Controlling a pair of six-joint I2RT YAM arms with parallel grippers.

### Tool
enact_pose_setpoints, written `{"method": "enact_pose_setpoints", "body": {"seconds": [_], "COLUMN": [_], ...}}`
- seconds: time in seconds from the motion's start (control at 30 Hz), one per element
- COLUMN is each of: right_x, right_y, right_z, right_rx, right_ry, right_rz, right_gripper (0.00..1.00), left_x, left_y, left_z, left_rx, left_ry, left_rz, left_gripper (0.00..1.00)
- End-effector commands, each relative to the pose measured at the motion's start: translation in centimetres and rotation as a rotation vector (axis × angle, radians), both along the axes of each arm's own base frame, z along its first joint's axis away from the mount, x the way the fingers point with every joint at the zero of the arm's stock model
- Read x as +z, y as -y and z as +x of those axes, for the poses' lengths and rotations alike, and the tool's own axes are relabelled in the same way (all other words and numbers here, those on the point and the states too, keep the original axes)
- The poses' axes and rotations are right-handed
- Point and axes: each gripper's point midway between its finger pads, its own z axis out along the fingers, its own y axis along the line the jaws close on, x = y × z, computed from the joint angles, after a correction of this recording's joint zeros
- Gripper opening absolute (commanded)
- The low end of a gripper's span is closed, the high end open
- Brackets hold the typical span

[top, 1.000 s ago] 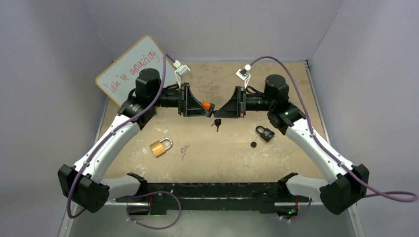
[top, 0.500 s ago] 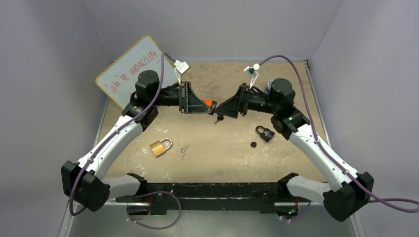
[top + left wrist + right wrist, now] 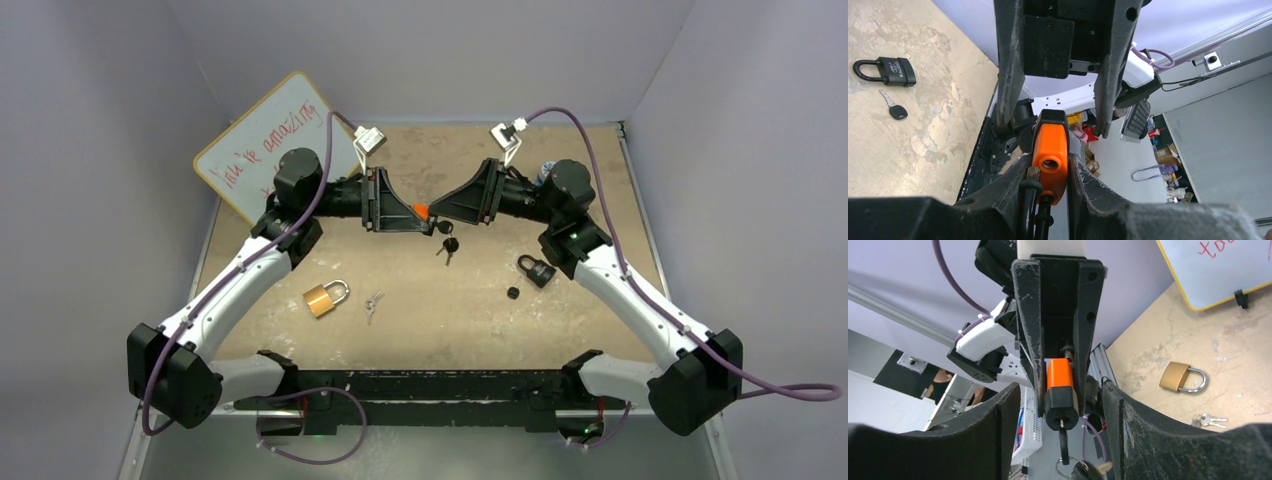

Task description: Unlock with the key

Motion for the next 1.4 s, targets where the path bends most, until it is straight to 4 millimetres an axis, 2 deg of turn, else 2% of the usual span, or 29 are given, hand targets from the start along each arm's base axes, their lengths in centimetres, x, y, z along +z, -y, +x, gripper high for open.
{"method": "enact_pose_setpoints", "body": {"seconds": [0.0, 0.1, 0.33, 0.4, 0.43, 0.5, 0.6, 0.63, 0.73, 0.87, 1.07, 1.23, 1.27, 1.37], "right_x": [-0.3, -0.5, -0.5, -0.4, -0.4, -0.5, -0.9, -1.2, -1.5, -1.5, -1.4, -0.8, -0.7, 0.0], "right_y": [-0.1, -0.2, -0.4, -0.4, -0.4, -0.4, -0.3, -0.2, -0.1, 0.0, 0.1, 0.2, 0.2, 0.3], "right_z": [-0.8, -0.9, -1.0, -1.0, -1.1, -0.9, -0.7, -0.5, -0.2, -0.1, -0.3, -1.2, -1.4, -2.0], "right_rx": [0.028, 0.033, 0.055, 0.058, 0.058, 0.047, 0.024, 0.009, -0.015, -0.029, -0.031, 0.016, 0.026, 0.051], "right_ry": [-0.009, -0.016, -0.034, -0.039, -0.045, -0.064, -0.101, -0.113, -0.124, -0.134, -0.134, -0.041, -0.021, 0.015], "right_rz": [0.001, -0.003, -0.005, -0.004, -0.003, -0.005, -0.016, -0.018, -0.017, -0.008, 0.002, 0.022, 0.025, 0.034], "right_gripper": [0.62, 0.55, 0.24, 0.12, 0.07, 0.0, 0.0, 0.0, 0.0, 0.0, 0.0, 0.0, 0.0, 0.0], "left_x": [1.6, 1.4, 1.1, 1.0, 0.9, 0.6, 0.2, 0.2, 0.3, -0.3, -1.3, -2.4, -2.4, -2.7], "left_y": [0.0, 0.1, 0.3, 0.4, 0.4, 0.4, 0.1, -0.1, -0.7, -1.6, -3.5, -4.3, -4.3, -4.1], "left_z": [0.2, 0.3, 1.0, 1.4, 1.5, 1.8, 2.2, 2.3, 2.3, 2.5, 2.9, 3.5, 3.5, 3.3], "left_rx": [0.008, 0.008, 0.032, 0.046, 0.053, 0.068, 0.113, 0.129, 0.153, 0.186, 0.253, 0.305, 0.305, 0.271], "left_ry": [0.07, 0.063, 0.047, 0.045, 0.044, 0.037, 0.038, 0.037, 0.035, 0.011, 0.002, -0.052, -0.056, -0.061], "left_rz": [-0.048, -0.052, -0.048, -0.047, -0.046, -0.039, -0.039, -0.042, -0.063, -0.062, -0.052, -0.047, -0.051, -0.061], "left_gripper": [0.0, 0.0, 0.0, 0.0, 0.02, 0.14, 0.42, 0.46, 0.57, 0.64, 0.65, 0.62, 0.61, 0.42]}}
